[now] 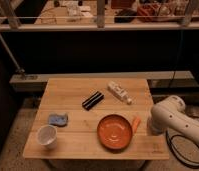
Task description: Push the ceramic bowl across the table
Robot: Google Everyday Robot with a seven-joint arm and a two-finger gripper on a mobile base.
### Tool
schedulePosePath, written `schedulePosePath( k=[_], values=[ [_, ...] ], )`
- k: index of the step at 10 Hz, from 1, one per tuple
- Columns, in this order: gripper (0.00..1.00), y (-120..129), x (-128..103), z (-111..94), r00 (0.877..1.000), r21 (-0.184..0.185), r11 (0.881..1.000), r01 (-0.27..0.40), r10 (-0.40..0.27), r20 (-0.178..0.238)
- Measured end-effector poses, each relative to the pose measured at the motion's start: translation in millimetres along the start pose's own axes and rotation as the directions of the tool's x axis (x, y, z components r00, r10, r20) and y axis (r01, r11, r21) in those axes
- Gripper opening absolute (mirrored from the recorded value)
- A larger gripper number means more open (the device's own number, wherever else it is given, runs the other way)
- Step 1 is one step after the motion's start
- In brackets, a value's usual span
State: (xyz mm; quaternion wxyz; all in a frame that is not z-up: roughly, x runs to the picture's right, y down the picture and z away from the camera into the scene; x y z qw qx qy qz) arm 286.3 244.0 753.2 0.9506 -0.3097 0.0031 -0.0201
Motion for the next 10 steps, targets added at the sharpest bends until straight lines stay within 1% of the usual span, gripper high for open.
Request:
schedulePosePath(
  k=[4, 6, 8, 10],
  values=[
    [0.0, 3, -7, 15, 0.999, 0.002, 0.999, 0.034, -0.033, -0.021],
    [0.0, 2, -17, 19, 0.998, 0.004, 0.998, 0.06, -0.06, -0.03],
    [0.0, 2, -20, 23, 0.996, 0.006, 0.997, 0.073, -0.073, -0.041],
    [0.0, -1, -30, 27, 0.993, 0.012, 0.995, 0.103, -0.103, -0.054]
  ],
)
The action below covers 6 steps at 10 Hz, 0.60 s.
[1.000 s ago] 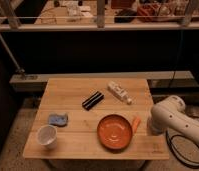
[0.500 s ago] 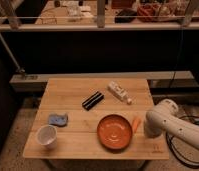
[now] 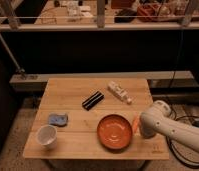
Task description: Push the ceramic bowl across the table
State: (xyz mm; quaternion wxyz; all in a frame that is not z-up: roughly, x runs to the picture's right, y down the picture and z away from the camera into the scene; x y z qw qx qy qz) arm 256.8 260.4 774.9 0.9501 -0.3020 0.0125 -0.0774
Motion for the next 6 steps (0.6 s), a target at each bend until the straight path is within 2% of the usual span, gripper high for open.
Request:
schedulePosePath(
  k=[6],
  values=[
    [0.0, -8, -21, 6, 0.997, 0.006, 0.998, 0.067, -0.067, -0.035]
  ],
)
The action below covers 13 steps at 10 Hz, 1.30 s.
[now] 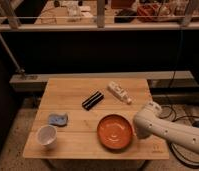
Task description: Push the ceramic bowl across the table
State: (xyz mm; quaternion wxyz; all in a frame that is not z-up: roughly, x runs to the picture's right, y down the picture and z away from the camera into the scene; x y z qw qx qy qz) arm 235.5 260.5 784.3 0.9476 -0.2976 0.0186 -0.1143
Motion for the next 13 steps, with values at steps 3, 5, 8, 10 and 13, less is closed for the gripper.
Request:
schedulePosePath(
  k=[3, 5, 8, 10, 13],
  values=[
    [0.0, -11, -12, 2, 0.999, 0.004, 0.999, 0.037, -0.037, -0.018],
    [0.0, -22, -20, 2, 0.998, 0.007, 0.999, 0.054, -0.054, -0.024],
    [0.0, -42, -44, -1, 0.996, 0.014, 0.997, 0.082, -0.081, -0.027],
    [0.0, -50, -60, -4, 0.994, 0.017, 0.994, 0.104, -0.104, -0.028],
    [0.0, -58, -68, -7, 0.993, 0.019, 0.993, 0.115, -0.115, -0.029]
  ],
)
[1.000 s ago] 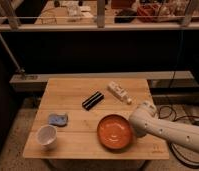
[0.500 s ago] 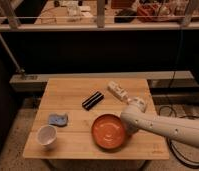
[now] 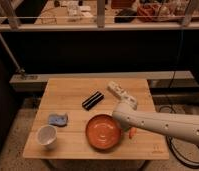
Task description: Push the ceramic bowl across the table
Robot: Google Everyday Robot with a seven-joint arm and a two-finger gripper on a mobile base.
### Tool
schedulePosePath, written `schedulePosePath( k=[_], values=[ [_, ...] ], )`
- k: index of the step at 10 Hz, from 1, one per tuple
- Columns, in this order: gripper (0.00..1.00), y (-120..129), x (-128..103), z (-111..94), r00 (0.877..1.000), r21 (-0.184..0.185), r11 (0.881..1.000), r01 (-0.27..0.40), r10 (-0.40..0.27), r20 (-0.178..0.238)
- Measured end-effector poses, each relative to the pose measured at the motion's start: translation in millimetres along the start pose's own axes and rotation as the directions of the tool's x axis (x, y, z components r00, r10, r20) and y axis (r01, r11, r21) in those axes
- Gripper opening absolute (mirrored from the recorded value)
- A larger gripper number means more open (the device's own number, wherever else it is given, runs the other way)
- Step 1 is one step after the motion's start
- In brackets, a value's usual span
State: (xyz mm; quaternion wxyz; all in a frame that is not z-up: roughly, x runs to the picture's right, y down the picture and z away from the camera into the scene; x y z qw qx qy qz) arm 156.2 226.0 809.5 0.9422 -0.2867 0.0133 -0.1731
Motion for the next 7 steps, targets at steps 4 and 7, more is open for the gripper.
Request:
schedulePosePath(
  k=[4, 7],
  values=[
    [0.0, -18, -21, 1, 1.0, 0.006, 1.0, 0.025, -0.025, 0.014],
    [0.0, -18, -17, 2, 0.999, 0.002, 0.999, 0.033, -0.033, 0.023]
  ],
)
